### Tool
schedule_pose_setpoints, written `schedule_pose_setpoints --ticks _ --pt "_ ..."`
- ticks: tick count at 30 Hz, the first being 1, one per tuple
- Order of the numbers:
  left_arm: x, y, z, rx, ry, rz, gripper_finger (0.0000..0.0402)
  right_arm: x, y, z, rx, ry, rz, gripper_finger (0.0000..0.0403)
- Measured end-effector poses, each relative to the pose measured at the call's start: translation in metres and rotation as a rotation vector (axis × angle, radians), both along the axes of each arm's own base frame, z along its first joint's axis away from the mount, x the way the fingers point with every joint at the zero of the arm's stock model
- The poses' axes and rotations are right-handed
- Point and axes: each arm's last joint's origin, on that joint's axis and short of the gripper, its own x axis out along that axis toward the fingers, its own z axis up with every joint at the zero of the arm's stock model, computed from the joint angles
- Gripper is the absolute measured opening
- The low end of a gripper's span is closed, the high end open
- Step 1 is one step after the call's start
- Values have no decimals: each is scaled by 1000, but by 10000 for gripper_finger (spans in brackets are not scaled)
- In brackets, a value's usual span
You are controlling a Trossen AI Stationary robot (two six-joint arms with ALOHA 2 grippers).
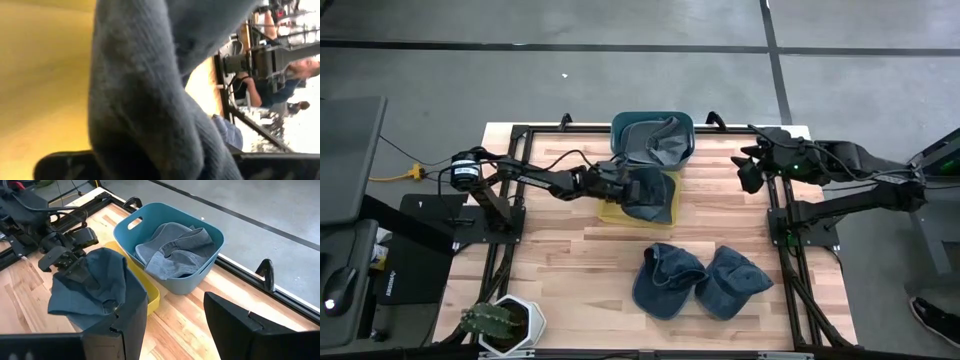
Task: Pick & Place hat
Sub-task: Put the top blue cap into the yellow bin
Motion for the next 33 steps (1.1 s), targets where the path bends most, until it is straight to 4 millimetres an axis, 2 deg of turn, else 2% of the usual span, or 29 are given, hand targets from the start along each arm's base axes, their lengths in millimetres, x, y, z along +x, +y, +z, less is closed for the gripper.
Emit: schedule_pose_setpoints --ticks 5,11,17,21,28,33 --pt "0 0 0 52 4 -32 73 2 1 -1 22 2 18 190" --pt "0 0 -1 72 13 -57 170 5 1 -3 45 15 21 189" --pt "-5 17 -1 20 -2 -94 242 6 1 -4 59 23 34 190" --pt "-9 29 -1 -49 -10 -115 254 6 1 -4 59 23 35 188" --pt "-11 32 -3 -93 25 -146 255 6 1 -4 59 24 35 189" --pt "-3 34 11 -34 137 -207 255 6 1 -5 58 30 34 190"
